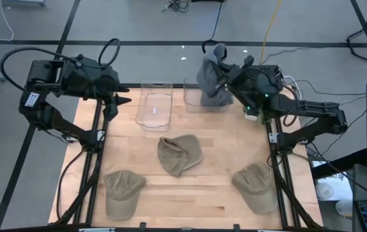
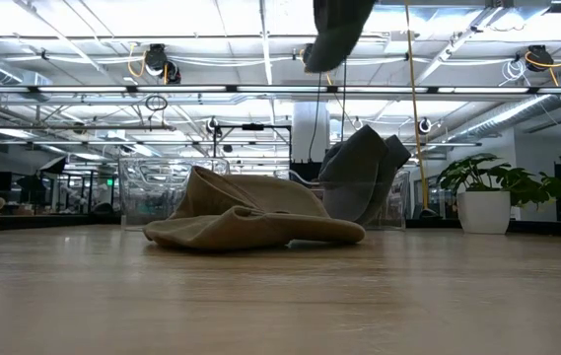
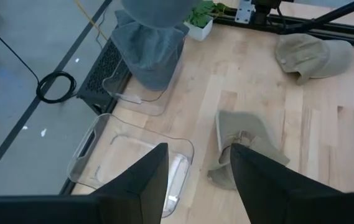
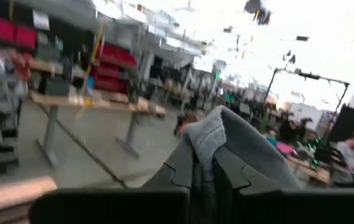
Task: Pick & Place hat
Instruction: Put the blue cap into the right transparent bin
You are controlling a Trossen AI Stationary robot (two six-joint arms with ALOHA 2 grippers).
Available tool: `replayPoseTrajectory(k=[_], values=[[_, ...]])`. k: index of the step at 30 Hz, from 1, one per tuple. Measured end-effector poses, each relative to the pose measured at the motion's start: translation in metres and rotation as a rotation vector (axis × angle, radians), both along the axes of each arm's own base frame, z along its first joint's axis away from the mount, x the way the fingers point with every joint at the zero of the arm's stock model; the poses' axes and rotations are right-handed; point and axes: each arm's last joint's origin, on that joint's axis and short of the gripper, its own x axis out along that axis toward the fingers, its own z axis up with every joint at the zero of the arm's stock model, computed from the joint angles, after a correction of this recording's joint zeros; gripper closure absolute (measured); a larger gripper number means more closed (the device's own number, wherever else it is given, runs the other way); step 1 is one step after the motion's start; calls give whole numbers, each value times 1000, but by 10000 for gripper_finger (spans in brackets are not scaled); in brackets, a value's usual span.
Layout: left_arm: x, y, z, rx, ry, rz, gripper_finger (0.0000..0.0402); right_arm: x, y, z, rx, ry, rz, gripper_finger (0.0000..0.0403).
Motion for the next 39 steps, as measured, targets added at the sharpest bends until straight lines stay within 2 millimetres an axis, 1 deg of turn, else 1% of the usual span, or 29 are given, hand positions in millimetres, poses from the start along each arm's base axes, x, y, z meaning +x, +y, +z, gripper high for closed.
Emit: replayPoseTrajectory(k=[5,10,13,19,28,32,39], values=[[0,0,0,1,0,-1,220,5,-19,3,42,167,-47,393],[0,0,0,5,1,0,220,15,-36,13,85,243,-9,393],[0,0,0,3,1,1,220,22,-48,10,147,312,-13,393],[0,0,0,-10,-3,13,220,33,-70,-2,271,369,21,393],[0,0,0,-22,-7,19,220,49,-99,-28,405,349,-42,393],[0,0,0,-24,-7,20,220,61,-110,-46,467,364,-76,393],[0,0,0,-25,-6,16,220,81,-119,-76,523,407,-141,393]])
